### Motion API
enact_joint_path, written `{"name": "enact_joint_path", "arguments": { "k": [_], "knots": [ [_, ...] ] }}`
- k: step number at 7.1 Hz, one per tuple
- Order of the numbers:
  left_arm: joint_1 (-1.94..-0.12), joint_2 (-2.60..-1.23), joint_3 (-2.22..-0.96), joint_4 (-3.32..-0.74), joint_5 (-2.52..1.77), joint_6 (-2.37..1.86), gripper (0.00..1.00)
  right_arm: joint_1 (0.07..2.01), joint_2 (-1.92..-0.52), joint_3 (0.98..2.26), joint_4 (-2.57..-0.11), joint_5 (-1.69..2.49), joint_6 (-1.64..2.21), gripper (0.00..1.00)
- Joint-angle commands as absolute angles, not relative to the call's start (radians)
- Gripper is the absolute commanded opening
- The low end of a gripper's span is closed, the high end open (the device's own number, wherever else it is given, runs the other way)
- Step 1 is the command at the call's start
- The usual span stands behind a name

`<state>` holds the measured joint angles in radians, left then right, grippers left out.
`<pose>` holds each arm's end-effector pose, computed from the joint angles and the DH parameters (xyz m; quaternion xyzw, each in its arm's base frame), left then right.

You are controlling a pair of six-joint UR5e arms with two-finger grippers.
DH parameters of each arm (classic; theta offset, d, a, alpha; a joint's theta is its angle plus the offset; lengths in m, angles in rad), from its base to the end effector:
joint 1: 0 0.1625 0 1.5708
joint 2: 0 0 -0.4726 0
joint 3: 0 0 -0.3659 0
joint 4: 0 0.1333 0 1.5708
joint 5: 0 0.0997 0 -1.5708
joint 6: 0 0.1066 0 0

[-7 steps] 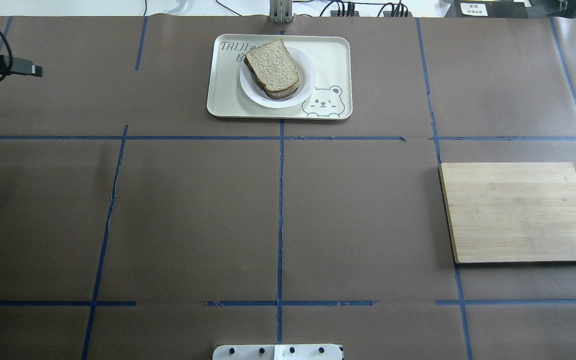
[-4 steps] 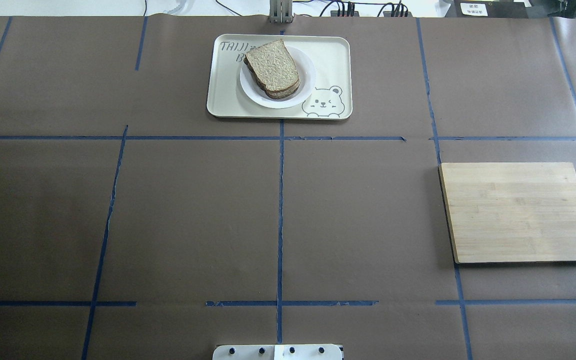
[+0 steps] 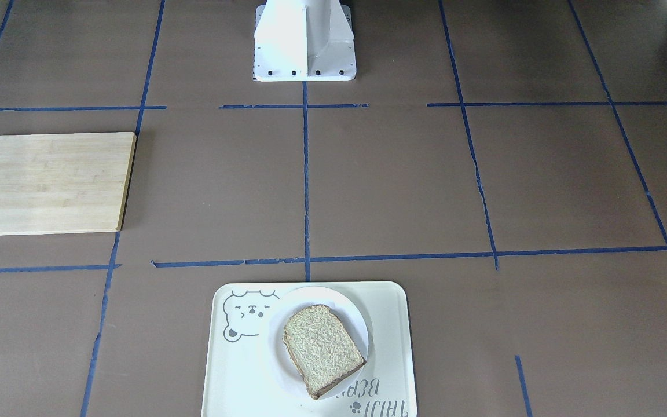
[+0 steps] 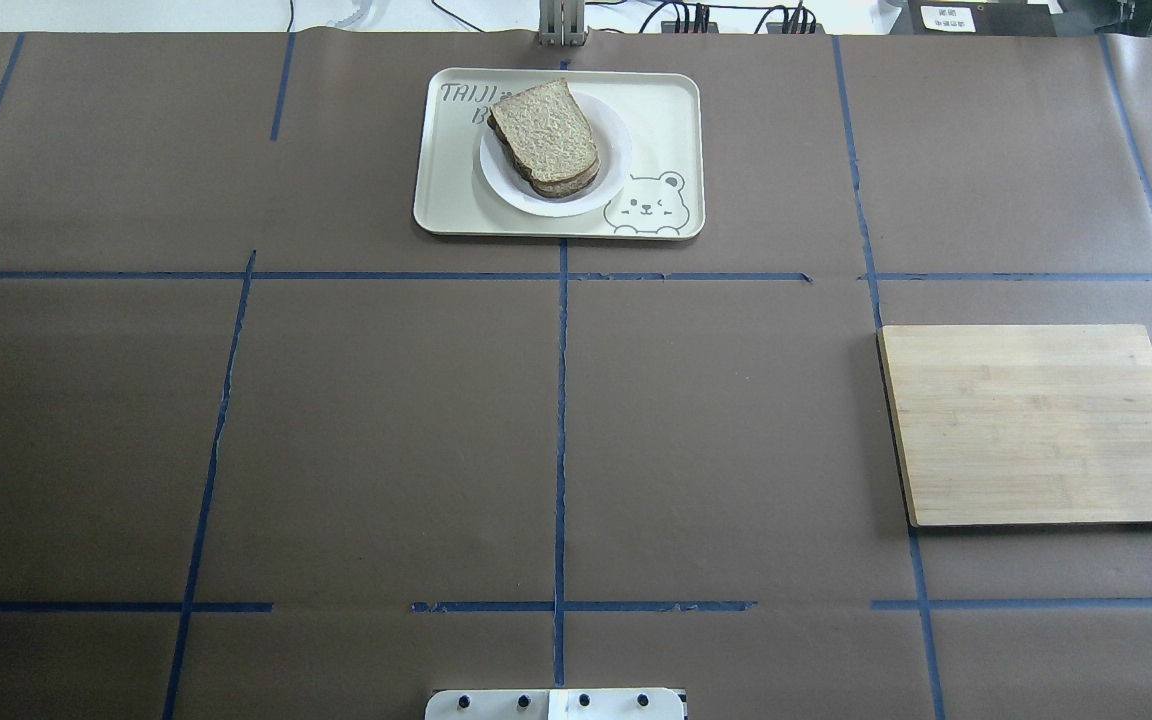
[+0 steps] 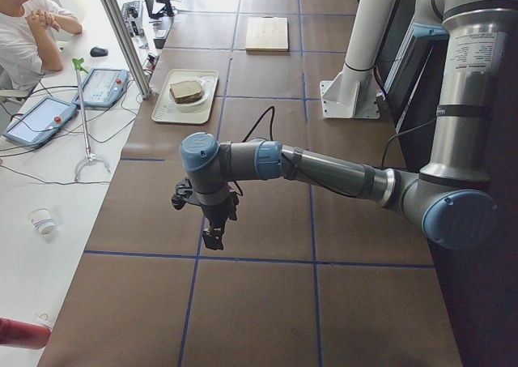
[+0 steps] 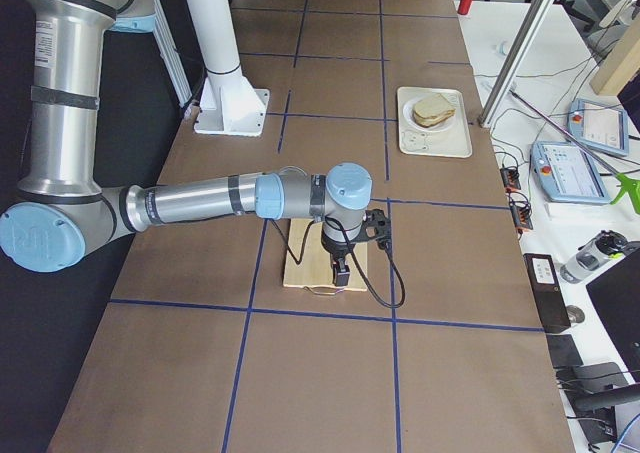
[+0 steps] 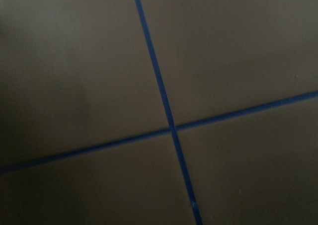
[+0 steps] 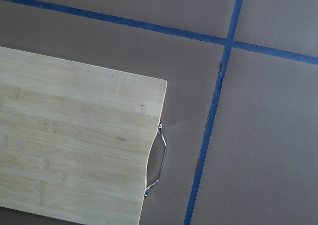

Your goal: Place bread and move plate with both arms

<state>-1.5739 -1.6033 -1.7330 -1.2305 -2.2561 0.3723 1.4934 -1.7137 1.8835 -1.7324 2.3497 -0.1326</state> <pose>-0.0673 -0.4608 0.6602 -0.0048 0.3420 0.1484 0.9279 0.0278 -0.3970 0.6435 0.0143 -0.3794 -0.0985 0.9199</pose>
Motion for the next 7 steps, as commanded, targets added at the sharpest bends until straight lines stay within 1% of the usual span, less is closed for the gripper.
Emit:
{"name": "enact_joint_path", "arguments": {
  "k": [1, 3, 4, 5, 7],
  "knots": [
    [-1.630, -1.592, -1.622, -1.259, -2.390, 0.405, 1.00, 1.505, -1.720, 1.876, -1.727, 2.339, -0.137, 1.00],
    [-1.632, -1.589, -1.637, -1.272, -2.402, 0.308, 1.00, 1.505, -1.726, 1.876, -1.730, 2.336, -0.135, 1.00],
    [-1.632, -1.577, -1.640, -1.302, -2.382, 0.273, 1.00, 1.505, -1.732, 1.868, -1.726, 2.339, -0.137, 1.00],
    [-1.631, -1.572, -1.638, -1.392, -2.290, 0.272, 1.00, 1.505, -1.739, 1.868, -1.727, 2.345, -0.135, 1.00],
    [-1.631, -1.559, -1.647, -1.411, -2.290, 0.262, 1.00, 1.505, -1.743, 1.862, -1.727, 2.345, -0.127, 1.00]
  ]
}}
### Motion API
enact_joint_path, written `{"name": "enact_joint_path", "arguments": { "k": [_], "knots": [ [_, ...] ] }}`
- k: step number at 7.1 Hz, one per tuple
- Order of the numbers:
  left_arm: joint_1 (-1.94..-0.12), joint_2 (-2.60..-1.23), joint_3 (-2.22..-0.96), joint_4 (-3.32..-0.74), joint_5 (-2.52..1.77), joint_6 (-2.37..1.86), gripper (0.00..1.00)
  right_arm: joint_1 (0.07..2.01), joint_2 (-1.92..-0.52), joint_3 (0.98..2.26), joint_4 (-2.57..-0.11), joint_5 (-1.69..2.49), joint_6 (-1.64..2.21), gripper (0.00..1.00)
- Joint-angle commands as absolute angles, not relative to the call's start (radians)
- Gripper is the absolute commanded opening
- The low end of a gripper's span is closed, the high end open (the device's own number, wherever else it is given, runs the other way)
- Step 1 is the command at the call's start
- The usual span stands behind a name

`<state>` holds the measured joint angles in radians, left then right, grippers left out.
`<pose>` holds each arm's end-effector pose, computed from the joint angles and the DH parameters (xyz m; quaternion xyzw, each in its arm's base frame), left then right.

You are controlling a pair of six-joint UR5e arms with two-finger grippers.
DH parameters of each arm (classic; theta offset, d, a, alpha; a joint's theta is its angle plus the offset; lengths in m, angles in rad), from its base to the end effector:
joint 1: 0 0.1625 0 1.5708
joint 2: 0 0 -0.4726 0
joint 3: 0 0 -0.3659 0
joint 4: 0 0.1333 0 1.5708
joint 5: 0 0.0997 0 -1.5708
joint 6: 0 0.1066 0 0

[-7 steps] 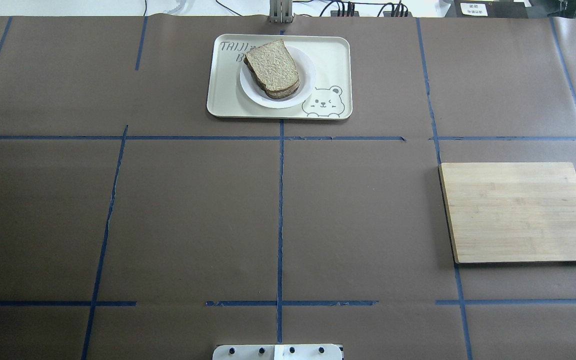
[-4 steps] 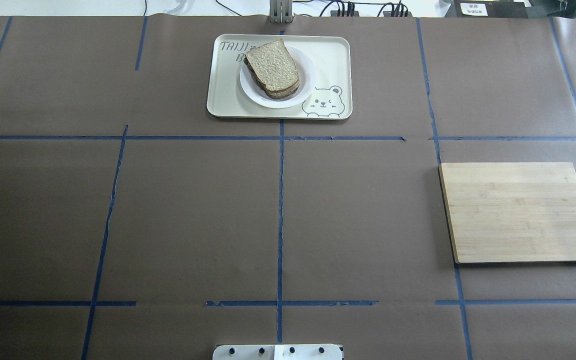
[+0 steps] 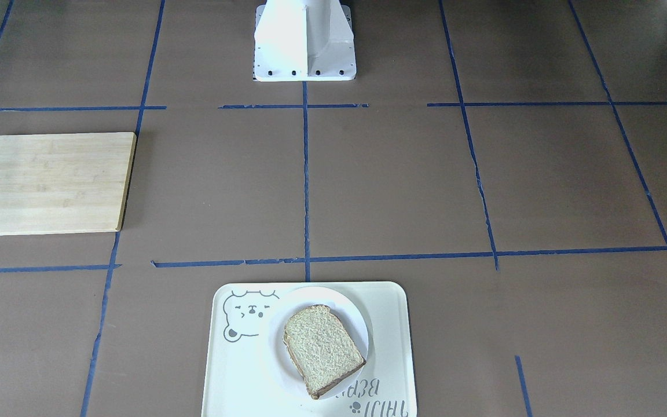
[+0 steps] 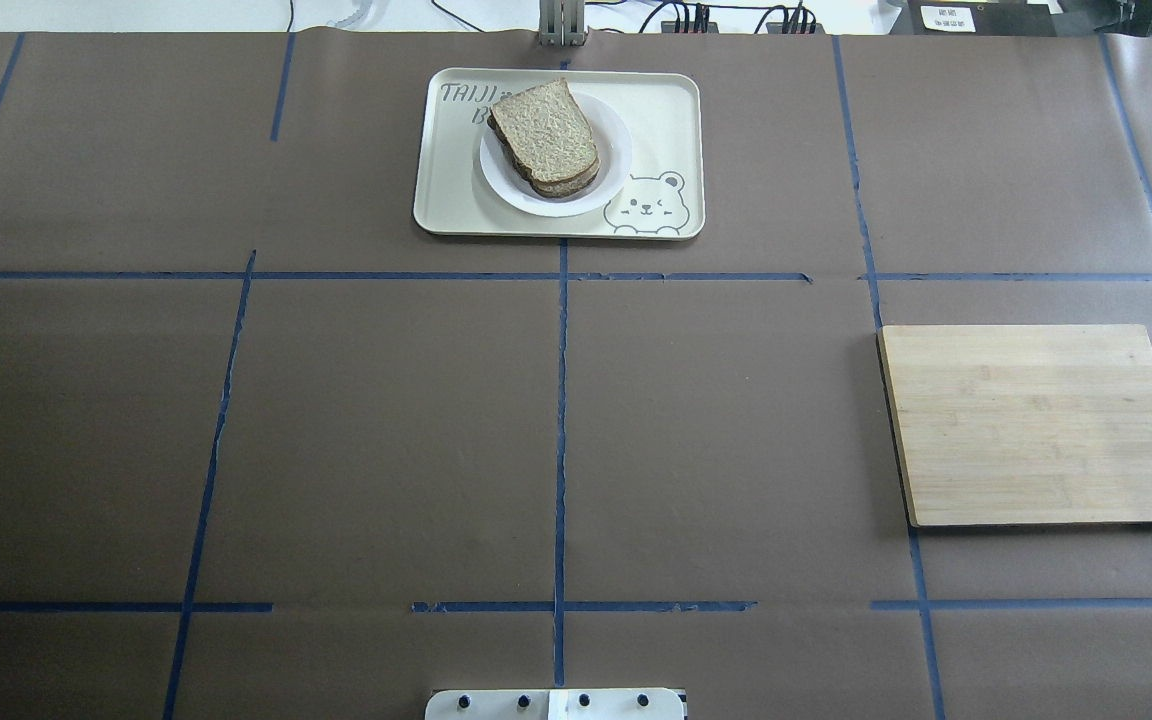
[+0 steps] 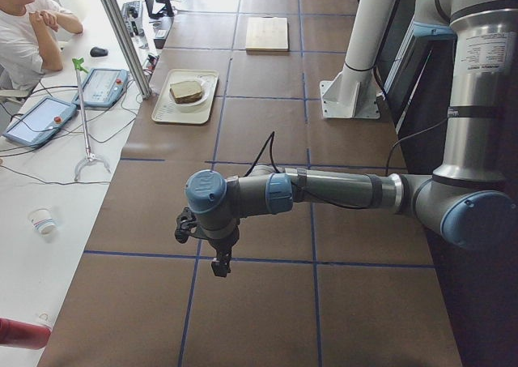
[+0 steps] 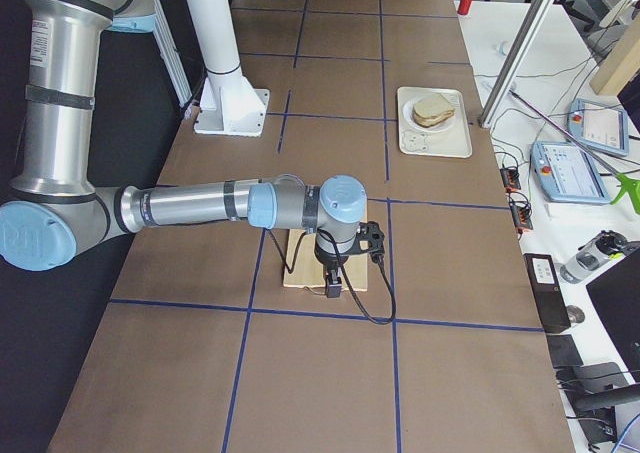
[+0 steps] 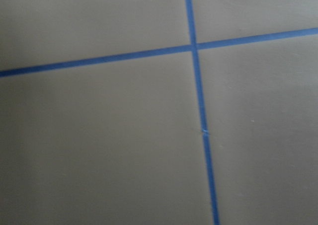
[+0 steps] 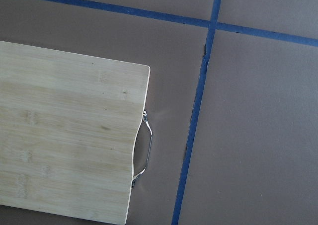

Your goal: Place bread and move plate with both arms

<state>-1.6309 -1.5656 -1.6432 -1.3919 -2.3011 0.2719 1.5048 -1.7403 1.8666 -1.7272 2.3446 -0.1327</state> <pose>-0.0893 -0.4483 0.7006 0.0075 0.3602 0.0788 0.9295 0.0336 -0.3837 0.6614 -0.0014 -0.3775 -0.0862 0.9220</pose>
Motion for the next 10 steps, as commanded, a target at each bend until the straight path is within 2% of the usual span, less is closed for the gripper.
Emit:
{"name": "enact_joint_path", "arguments": {
  "k": [1, 5, 7, 10],
  "knots": [
    [-1.632, -1.557, -1.660, -1.411, -2.301, 0.262, 1.00, 1.505, -1.743, 1.858, -1.727, 2.347, -0.123, 1.00],
    [-1.631, -1.525, -1.663, -1.416, -2.364, 0.264, 1.00, 1.505, -1.744, 1.852, -1.727, 2.344, -0.118, 1.00],
    [-1.632, -1.496, -1.751, -1.404, -2.365, 0.261, 1.00, 1.505, -1.744, 1.864, -1.726, 2.345, -0.118, 1.00],
    [-1.631, -1.462, -1.752, -1.416, -2.368, 0.270, 1.00, 1.505, -1.755, 1.867, -1.727, 2.345, -0.118, 1.00]
  ]
}}
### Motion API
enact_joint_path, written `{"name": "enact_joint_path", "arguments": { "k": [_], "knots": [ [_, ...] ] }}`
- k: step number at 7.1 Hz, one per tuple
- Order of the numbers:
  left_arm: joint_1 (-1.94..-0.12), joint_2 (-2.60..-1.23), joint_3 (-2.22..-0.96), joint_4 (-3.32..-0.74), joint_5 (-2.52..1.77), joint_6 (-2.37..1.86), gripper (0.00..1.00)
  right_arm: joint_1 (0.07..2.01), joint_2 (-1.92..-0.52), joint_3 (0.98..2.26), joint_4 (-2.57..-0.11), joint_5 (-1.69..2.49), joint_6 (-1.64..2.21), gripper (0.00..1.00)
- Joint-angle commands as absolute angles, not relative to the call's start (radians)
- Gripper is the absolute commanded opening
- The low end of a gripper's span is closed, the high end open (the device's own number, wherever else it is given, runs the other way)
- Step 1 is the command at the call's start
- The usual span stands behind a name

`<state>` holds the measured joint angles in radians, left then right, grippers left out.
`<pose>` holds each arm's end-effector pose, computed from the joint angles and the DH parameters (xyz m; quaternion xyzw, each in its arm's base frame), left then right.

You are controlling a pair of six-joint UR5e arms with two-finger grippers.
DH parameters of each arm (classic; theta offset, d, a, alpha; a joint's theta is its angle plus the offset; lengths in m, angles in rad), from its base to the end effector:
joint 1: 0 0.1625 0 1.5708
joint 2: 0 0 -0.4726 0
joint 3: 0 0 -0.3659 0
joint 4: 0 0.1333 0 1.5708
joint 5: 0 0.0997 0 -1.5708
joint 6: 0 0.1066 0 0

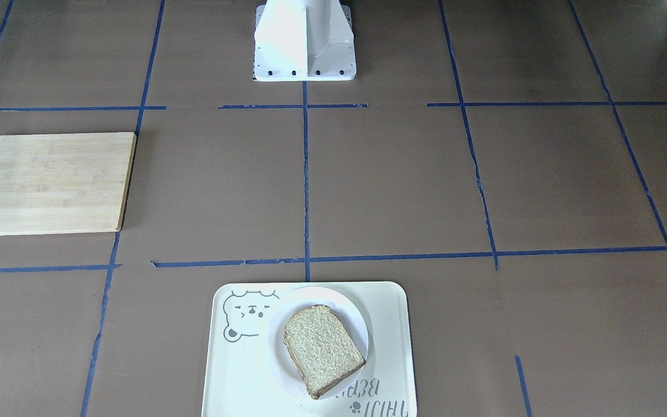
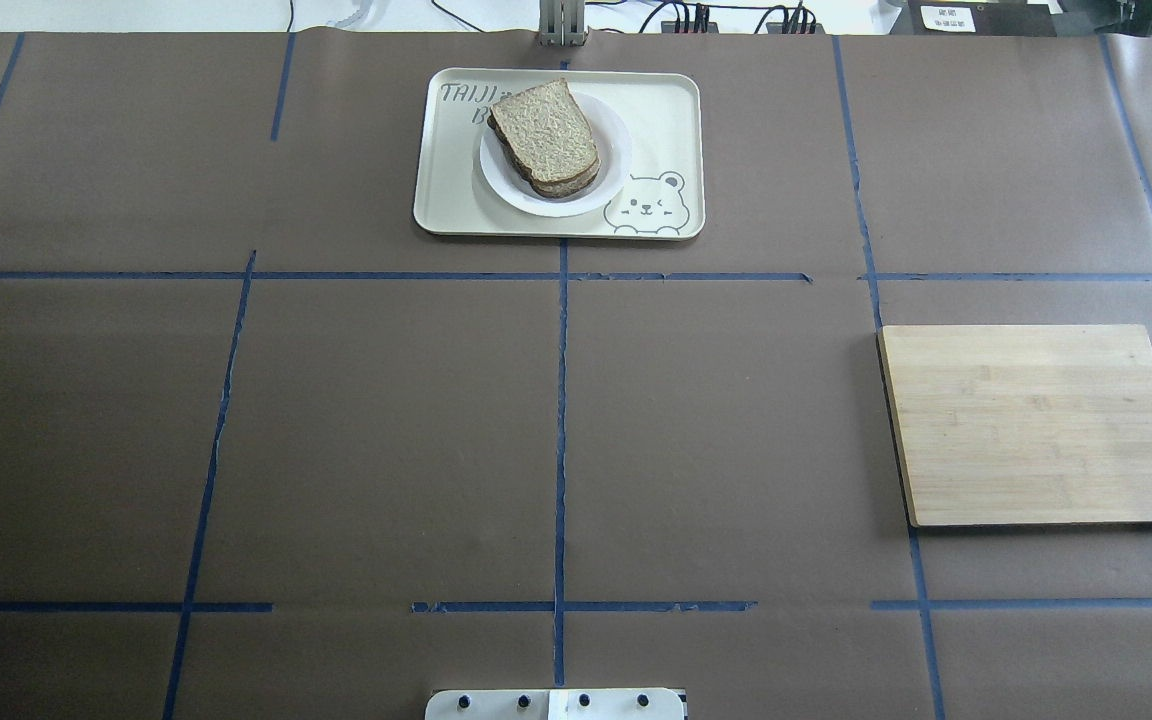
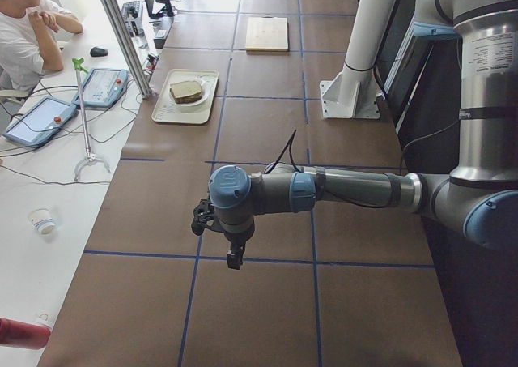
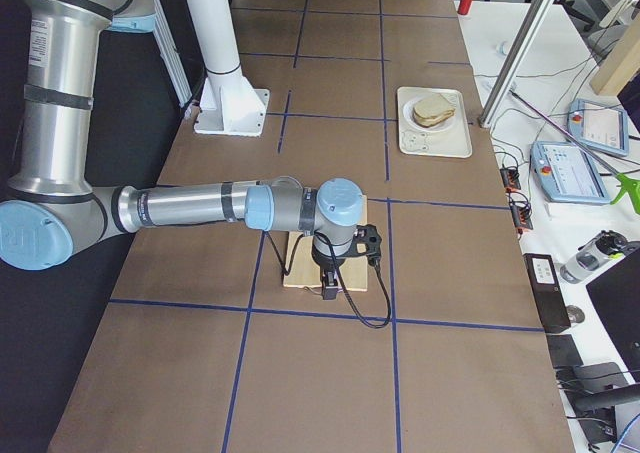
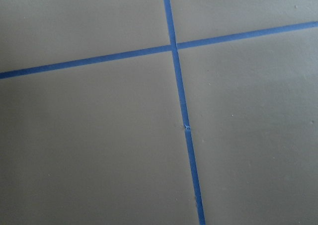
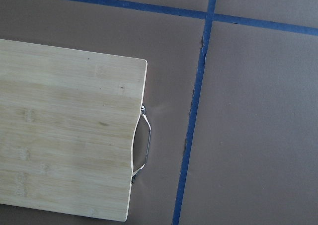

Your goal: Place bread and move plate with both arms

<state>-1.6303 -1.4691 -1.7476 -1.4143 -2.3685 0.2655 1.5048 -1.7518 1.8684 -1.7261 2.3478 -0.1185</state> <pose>-0.0813 -0.4061 0.6875 0.0258 0.3890 0.0790 0.9175 0.0337 -0.3781 0.6646 -0.0080 -0.3791 -0.0779 0.9220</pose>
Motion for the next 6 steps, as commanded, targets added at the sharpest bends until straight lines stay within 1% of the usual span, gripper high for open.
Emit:
{"name": "enact_joint_path", "arguments": {
  "k": [1, 6],
  "knots": [
    [-1.631, -1.462, -1.758, -1.416, -2.367, 0.268, 1.00, 1.505, -1.755, 1.867, -1.726, 2.347, -0.118, 1.00],
    [-1.631, -1.431, -1.743, -1.436, -2.365, 0.270, 1.00, 1.505, -1.756, 1.867, -1.726, 2.349, -0.120, 1.00]
  ]
}}
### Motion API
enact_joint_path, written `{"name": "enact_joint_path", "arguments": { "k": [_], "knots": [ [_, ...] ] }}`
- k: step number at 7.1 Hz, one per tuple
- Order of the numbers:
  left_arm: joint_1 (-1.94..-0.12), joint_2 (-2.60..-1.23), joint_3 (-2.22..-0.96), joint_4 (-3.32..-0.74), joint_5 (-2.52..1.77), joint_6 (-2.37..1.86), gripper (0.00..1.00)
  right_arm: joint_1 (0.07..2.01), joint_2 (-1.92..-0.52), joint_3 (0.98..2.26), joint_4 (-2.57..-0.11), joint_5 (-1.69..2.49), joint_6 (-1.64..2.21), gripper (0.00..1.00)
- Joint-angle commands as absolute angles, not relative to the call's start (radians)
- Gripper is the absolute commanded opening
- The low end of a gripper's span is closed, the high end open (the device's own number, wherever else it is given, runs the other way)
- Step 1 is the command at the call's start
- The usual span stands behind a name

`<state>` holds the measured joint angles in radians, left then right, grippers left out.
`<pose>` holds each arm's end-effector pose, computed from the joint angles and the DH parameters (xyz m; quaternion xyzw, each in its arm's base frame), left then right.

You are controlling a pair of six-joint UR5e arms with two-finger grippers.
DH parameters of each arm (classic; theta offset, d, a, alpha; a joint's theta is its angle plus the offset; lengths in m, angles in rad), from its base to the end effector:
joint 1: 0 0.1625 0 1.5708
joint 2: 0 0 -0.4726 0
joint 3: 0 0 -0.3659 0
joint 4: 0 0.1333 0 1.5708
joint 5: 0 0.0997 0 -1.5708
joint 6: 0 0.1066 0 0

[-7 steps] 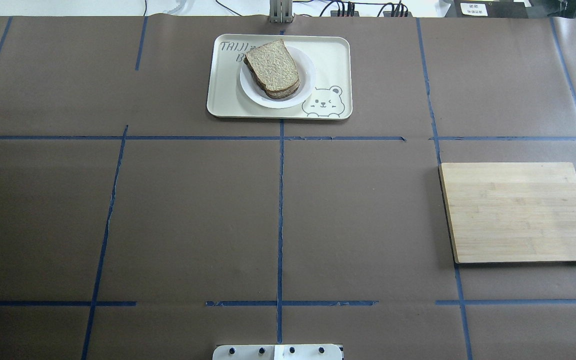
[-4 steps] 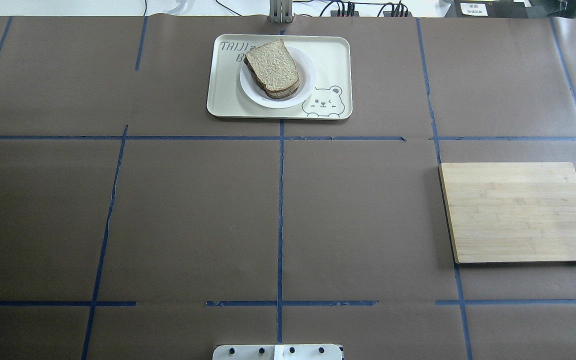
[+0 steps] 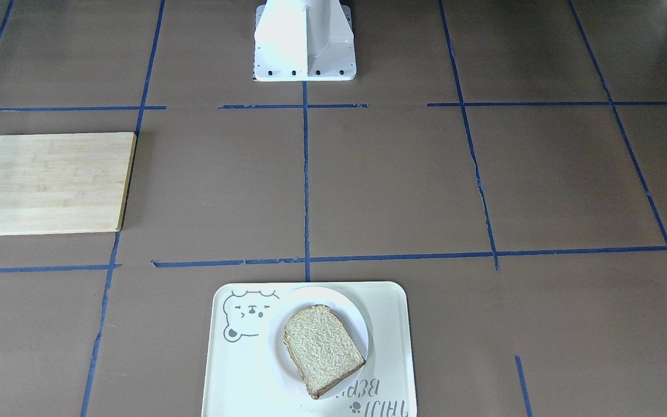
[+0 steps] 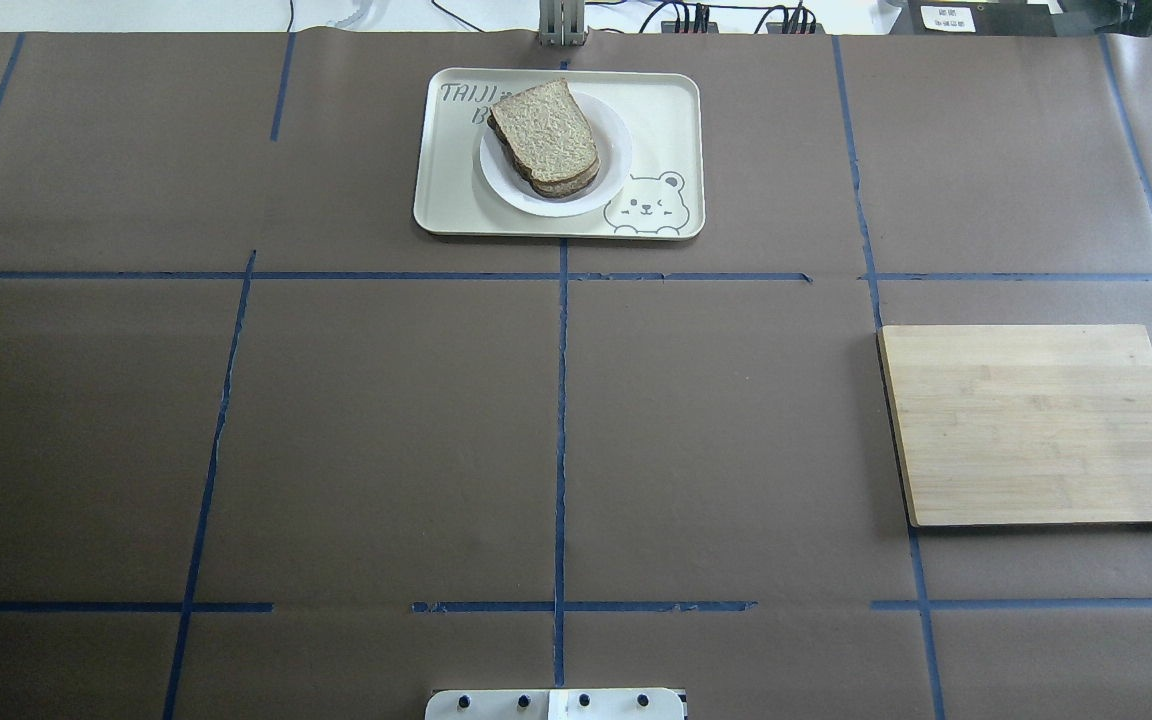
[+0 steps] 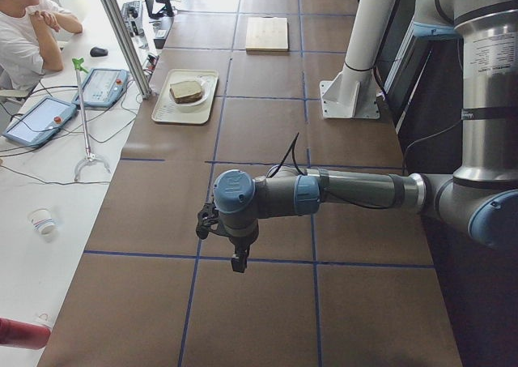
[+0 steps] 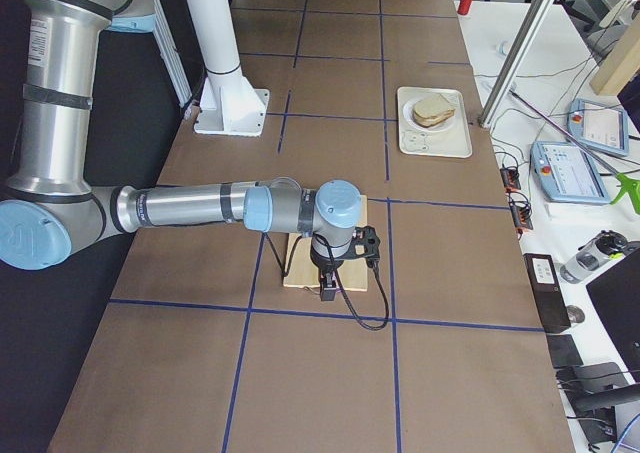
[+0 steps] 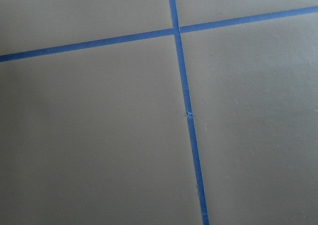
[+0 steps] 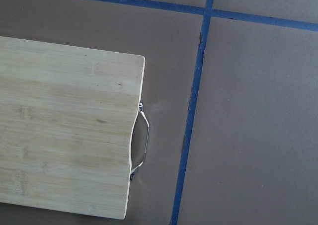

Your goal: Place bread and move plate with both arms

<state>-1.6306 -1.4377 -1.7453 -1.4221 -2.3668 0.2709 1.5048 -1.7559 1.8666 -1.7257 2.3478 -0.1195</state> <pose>-0.0806 -0.3899 0.7006 0.0149 0.3899 0.0763 0.9176 0.0338 -0.3760 0.6669 -0.0103 -0.3791 -0.0774 0.9221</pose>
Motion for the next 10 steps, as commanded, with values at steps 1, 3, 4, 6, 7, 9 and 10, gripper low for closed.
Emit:
{"name": "enact_joint_path", "arguments": {
  "k": [1, 3, 4, 6, 7, 9, 10],
  "knots": [
    [-1.629, -1.431, -1.741, -1.439, -2.364, 0.270, 1.00, 1.505, -1.755, 1.865, -1.726, 2.349, -0.120, 1.00],
    [-1.629, -1.433, -1.744, -1.437, -2.365, 0.268, 1.00, 1.505, -1.758, 1.864, -1.726, 2.347, -0.118, 1.00],
    [-1.628, -1.436, -1.741, -1.436, -2.364, 0.264, 1.00, 1.505, -1.756, 1.859, -1.726, 2.342, -0.117, 1.00],
    [-1.628, -1.439, -1.740, -1.436, -2.359, 0.259, 1.00, 1.534, -1.756, 1.852, -1.727, 2.341, -0.115, 1.00],
    [-1.628, -1.439, -1.736, -1.436, -2.361, 0.259, 1.00, 1.551, -1.758, 1.852, -1.727, 2.341, -0.117, 1.00],
    [-1.628, -1.445, -1.738, -1.436, -2.356, 0.264, 1.00, 1.554, -1.758, 1.836, -1.727, 2.342, -0.117, 1.00],
    [-1.628, -1.445, -1.741, -1.436, -2.356, 0.268, 1.00, 1.554, -1.758, 1.827, -1.726, 2.344, -0.117, 1.00]
  ]
}}
